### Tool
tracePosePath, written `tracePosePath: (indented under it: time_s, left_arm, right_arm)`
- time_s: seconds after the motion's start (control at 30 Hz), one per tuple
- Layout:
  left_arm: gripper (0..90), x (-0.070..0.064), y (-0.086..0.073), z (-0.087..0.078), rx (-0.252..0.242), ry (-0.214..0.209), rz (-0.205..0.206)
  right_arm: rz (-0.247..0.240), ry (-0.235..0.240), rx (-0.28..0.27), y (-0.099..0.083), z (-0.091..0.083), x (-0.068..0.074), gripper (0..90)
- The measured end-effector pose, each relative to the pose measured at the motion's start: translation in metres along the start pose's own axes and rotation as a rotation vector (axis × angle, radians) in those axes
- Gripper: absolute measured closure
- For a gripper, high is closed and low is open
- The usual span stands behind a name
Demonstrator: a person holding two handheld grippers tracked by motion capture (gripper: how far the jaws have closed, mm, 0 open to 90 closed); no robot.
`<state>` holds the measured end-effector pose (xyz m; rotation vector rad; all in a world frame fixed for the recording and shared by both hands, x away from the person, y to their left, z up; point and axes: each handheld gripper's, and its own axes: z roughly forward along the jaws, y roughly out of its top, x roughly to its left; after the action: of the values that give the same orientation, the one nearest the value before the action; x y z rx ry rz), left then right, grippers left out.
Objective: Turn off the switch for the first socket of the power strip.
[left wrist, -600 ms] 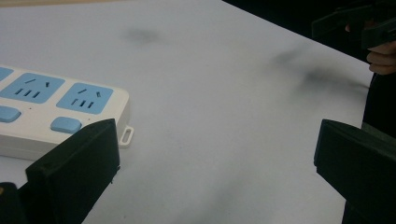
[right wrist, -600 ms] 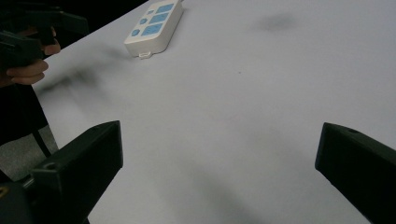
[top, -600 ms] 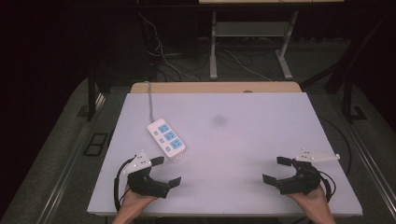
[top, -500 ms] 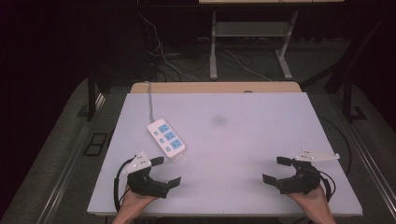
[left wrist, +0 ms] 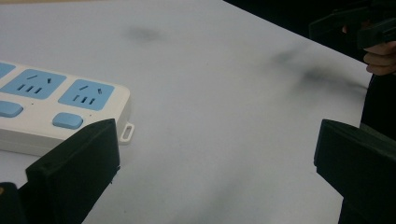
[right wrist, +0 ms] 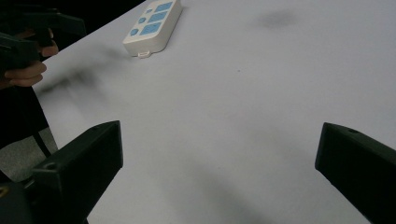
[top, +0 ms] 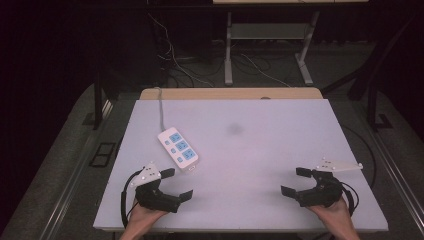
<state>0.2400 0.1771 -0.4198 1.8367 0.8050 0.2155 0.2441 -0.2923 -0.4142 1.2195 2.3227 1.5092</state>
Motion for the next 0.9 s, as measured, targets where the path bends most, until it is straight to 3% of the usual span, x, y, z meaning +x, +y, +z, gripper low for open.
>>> tracePosePath:
  time_s: [0.5, 0.9]
  left_arm:
    - [0.0, -0.002, 0.004, 0.001, 0.033, -0.008, -0.003]
    - [0.0, 0.003, 0.013, -0.003, 0.056, -0.011, -0.018]
  right_arm:
    - [-0.011, 0.002, 0.008, 0.0, -0.001, 0.0, 0.6]
    - [-0.005, -0.003, 0.01, -0.001, -0.001, -0.002, 0.6]
